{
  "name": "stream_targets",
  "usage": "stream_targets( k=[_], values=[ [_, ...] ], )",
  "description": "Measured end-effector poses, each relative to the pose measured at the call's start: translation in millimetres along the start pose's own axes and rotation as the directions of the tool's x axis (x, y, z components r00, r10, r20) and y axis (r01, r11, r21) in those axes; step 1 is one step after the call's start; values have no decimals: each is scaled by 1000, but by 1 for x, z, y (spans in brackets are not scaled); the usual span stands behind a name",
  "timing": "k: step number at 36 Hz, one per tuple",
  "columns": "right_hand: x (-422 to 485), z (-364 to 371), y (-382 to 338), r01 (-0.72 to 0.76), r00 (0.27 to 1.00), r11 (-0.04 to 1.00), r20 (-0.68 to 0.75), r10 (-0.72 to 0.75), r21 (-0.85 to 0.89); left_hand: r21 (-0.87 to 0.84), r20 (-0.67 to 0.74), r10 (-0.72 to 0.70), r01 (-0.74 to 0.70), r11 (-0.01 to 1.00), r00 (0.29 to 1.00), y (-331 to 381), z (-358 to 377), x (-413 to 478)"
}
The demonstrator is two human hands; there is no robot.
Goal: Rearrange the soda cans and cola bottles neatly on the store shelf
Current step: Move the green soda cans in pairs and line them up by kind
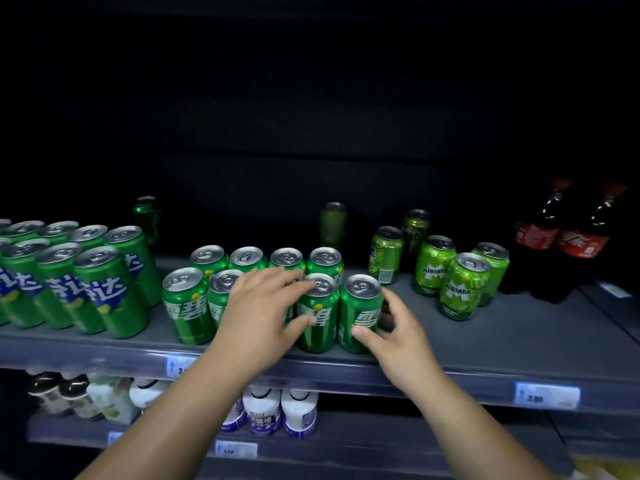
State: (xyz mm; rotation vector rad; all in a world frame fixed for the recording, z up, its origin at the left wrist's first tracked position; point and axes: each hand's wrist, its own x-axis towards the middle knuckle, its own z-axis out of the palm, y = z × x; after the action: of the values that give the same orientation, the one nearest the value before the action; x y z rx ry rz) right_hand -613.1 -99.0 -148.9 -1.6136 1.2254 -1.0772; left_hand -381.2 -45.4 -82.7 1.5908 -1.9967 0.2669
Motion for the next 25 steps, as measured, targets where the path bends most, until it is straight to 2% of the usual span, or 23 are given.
stream_targets(
  k=[8, 14, 19, 25],
  values=[
    [-4, 1, -2, 10, 1000, 999, -8, -10, -33, -58, -101, -7, 1, 998, 995, -6, 22, -6],
    [0, -1, -5, -2, 999, 1000, -53, 1, -22, -83, -98, -15, 6, 997, 995, -8, 21, -4],
    [18, -7, -4, -36, 996, 991, -83, 25, -131, -91, -118, -15, 4, 996, 993, -7, 23, -3],
    [36, 0, -3, -64, 996, 982, -78, 51, -179, -97, -131, -11, -2, 995, 991, -7, 24, -4]
  ],
)
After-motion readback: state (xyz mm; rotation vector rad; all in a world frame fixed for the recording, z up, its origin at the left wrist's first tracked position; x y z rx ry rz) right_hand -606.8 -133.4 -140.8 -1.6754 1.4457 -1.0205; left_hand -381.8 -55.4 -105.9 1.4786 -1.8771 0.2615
